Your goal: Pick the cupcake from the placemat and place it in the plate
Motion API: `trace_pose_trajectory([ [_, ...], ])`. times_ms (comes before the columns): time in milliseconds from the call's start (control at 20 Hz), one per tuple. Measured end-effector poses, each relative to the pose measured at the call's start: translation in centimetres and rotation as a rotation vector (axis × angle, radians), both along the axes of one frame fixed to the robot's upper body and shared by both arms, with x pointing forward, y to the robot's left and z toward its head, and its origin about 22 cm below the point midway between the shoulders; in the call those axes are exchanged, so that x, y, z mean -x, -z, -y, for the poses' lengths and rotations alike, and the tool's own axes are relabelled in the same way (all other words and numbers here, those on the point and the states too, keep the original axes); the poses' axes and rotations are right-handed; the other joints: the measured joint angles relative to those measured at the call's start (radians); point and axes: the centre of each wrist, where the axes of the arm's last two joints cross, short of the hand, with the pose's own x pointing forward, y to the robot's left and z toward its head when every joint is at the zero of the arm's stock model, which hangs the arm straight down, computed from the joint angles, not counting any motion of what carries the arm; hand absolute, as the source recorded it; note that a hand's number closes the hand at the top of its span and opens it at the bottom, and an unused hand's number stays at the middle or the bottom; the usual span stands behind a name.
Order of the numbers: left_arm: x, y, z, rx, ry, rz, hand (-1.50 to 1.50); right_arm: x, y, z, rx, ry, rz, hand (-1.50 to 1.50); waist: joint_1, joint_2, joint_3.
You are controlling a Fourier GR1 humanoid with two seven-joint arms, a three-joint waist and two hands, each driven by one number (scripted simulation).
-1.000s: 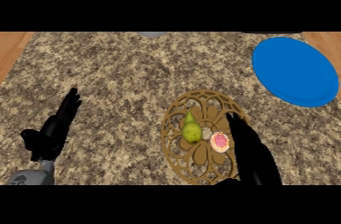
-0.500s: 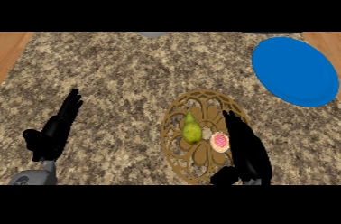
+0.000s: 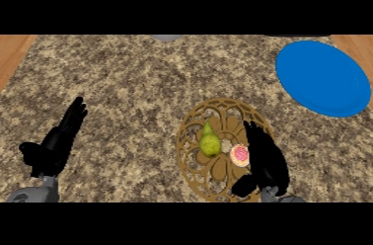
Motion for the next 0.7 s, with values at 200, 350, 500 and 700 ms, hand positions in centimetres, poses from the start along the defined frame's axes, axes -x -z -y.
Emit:
trace_pose_trajectory([
  [200,0.1,0.7,0.3,-0.001,-0.004,0.003,0.0,-0.6,0.8,0.3,-0.026,-0.062,-0.019,1.5,0.0,-0.003,-0.003],
  [350,0.5,0.6,0.4,-0.001,-0.006,-0.002,0.0,-1.2,1.3,0.2,-0.029,-0.088,-0.004,1.5,-0.001,-0.007,-0.007],
  [500,-0.6,0.1,0.3,-0.002,-0.004,0.001,0.0,-1.6,1.7,0.4,-0.042,-0.112,0.014,1.5,-0.003,-0.01,-0.01],
  [700,-0.5,0.1,0.9,0.0,0.0,-0.001,0.0,-1.4,1.5,-0.2,-0.016,-0.147,0.072,1.5,-0.004,-0.011,-0.011],
])
